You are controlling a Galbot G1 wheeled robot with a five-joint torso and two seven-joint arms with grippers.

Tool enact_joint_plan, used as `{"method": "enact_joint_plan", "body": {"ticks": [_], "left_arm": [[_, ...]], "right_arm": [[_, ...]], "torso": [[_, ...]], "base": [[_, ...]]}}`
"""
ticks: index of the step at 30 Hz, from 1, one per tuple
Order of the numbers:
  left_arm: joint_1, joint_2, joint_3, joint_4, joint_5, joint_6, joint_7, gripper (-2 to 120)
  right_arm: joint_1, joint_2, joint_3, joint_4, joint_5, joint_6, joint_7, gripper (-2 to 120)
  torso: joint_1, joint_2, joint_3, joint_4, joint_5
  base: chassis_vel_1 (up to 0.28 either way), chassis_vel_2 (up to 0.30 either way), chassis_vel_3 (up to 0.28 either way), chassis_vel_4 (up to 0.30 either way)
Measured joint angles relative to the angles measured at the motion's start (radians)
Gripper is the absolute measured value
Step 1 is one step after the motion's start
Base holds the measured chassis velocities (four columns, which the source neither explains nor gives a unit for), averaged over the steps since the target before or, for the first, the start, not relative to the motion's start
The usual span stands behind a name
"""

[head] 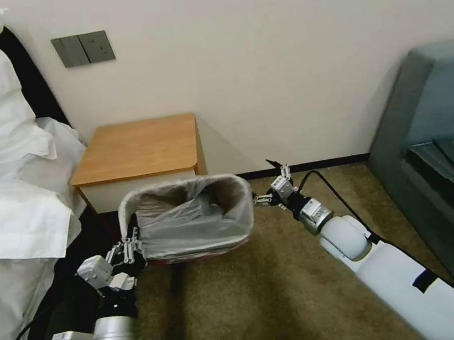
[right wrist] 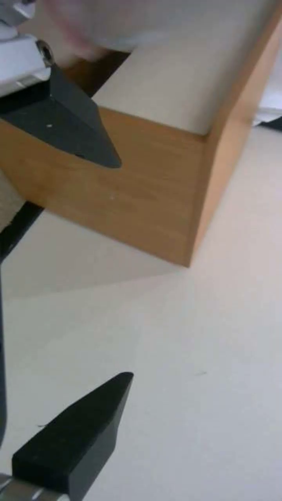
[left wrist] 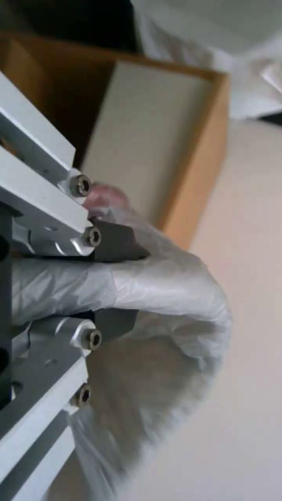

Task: Pick up the garbage bag from the table and place it over the trash can.

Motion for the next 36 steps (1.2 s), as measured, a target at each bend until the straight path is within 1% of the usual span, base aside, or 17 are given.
{"method": "enact_joint_plan", "body": {"ticks": [2,4,11,15,16,19,20,24,25,27,28,29,31,32,33,34,36], "left_arm": [[-0.001,0.000,0.000,0.005,0.007,0.002,-0.008,11],[-0.012,-0.006,0.000,0.030,0.062,0.009,-0.040,11],[-0.018,-0.007,0.001,0.075,0.164,-0.012,-0.057,11],[-0.021,0.012,0.022,0.091,0.216,-0.033,-0.058,11],[-0.021,0.012,0.022,0.091,0.216,-0.033,-0.058,11],[-0.034,0.030,0.037,0.087,0.252,-0.033,-0.064,11],[-0.034,0.030,0.037,0.087,0.252,-0.033,-0.064,11],[-0.057,0.059,0.044,0.087,0.288,-0.032,-0.068,11],[-0.057,0.059,0.044,0.087,0.288,-0.032,-0.068,11],[-0.068,0.070,0.044,0.101,0.306,-0.032,-0.069,11],[-0.068,0.070,0.044,0.101,0.306,-0.032,-0.069,11],[-0.074,0.074,0.043,0.110,0.319,-0.032,-0.069,11],[-0.077,0.075,0.043,0.113,0.325,-0.032,-0.070,11],[-0.080,0.076,0.044,0.119,0.343,-0.032,-0.070,11],[-0.080,0.076,0.044,0.119,0.343,-0.032,-0.070,11],[-0.082,0.075,0.044,0.124,0.358,-0.033,-0.070,11],[-0.086,0.068,0.046,0.138,0.393,-0.039,-0.070,11]], "right_arm": [[-0.010,-0.003,0.006,0.016,0.001,0.000,0.000,100],[-0.040,-0.008,0.023,0.064,0.006,0.002,0.001,100],[-0.102,-0.006,0.038,0.226,0.041,0.008,0.011,99],[-0.125,-0.042,-0.062,0.355,0.018,0.006,0.000,82],[-0.125,-0.042,-0.062,0.355,0.018,0.006,0.000,82],[-0.074,-0.083,-0.163,0.369,0.014,-0.016,-0.008,68],[-0.074,-0.083,-0.163,0.369,0.014,-0.016,-0.008,68],[0.052,-0.123,-0.319,0.335,0.065,-0.069,-0.029,47],[0.052,-0.123,-0.319,0.335,0.065,-0.069,-0.029,47],[0.119,-0.118,-0.387,0.319,0.120,-0.120,-0.019,39],[0.119,-0.118,-0.387,0.319,0.120,-0.120,-0.019,39],[0.169,-0.107,-0.431,0.307,0.160,-0.160,-0.005,32],[0.196,-0.099,-0.457,0.299,0.182,-0.184,0.004,30],[0.250,-0.085,-0.505,0.284,0.229,-0.239,0.019,22],[0.250,-0.085,-0.505,0.284,0.229,-0.239,0.019,22],[0.280,-0.078,-0.535,0.276,0.260,-0.275,0.032,18],[0.342,-0.063,-0.614,0.248,0.357,-0.368,0.083,0]], "torso": [[0.000,0.000,0.000,0.0001,0.0002],[0.000,0.000,0.000,-0.0001,0.0000],[0.000,0.000,0.000,0.0001,-0.0001],[0.000,0.000,0.000,-0.0002,-0.0002],[0.000,0.000,0.000,-0.0002,-0.0002],[0.000,0.000,0.000,0.0001,-0.0001],[0.000,0.000,0.000,0.0001,-0.0001],[0.000,0.000,0.000,-0.0003,0.0000],[0.000,0.000,0.000,-0.0003,0.0000],[0.000,0.000,0.000,0.0000,-0.0001],[0.000,0.000,0.000,0.0000,-0.0001],[0.000,0.000,0.000,0.0000,-0.0001],[0.000,0.000,0.000,0.0001,-0.0001],[0.000,0.000,0.000,0.0003,0.0000],[0.000,0.000,0.000,0.0003,0.0000],[0.000,0.000,0.000,0.0002,-0.0002],[0.000,0.000,0.000,0.0000,0.0000]], "base": [[0.000,0.000,0.000,0.000],[0.000,0.000,0.000,0.000],[0.000,0.000,0.000,0.000],[0.000,0.000,0.000,0.000],[0.000,0.000,0.000,0.000],[0.000,0.000,0.000,0.000],[0.000,0.000,0.000,0.000],[0.000,0.000,0.000,0.000],[0.000,0.000,0.000,0.000],[0.000,0.000,0.000,0.000],[0.000,0.000,0.000,0.000],[0.000,0.000,0.000,0.000],[0.000,0.000,0.000,0.000],[0.000,0.000,0.000,0.000],[0.000,0.000,0.000,0.000],[0.000,0.000,0.000,0.000],[0.000,0.000,0.000,0.000]]}}
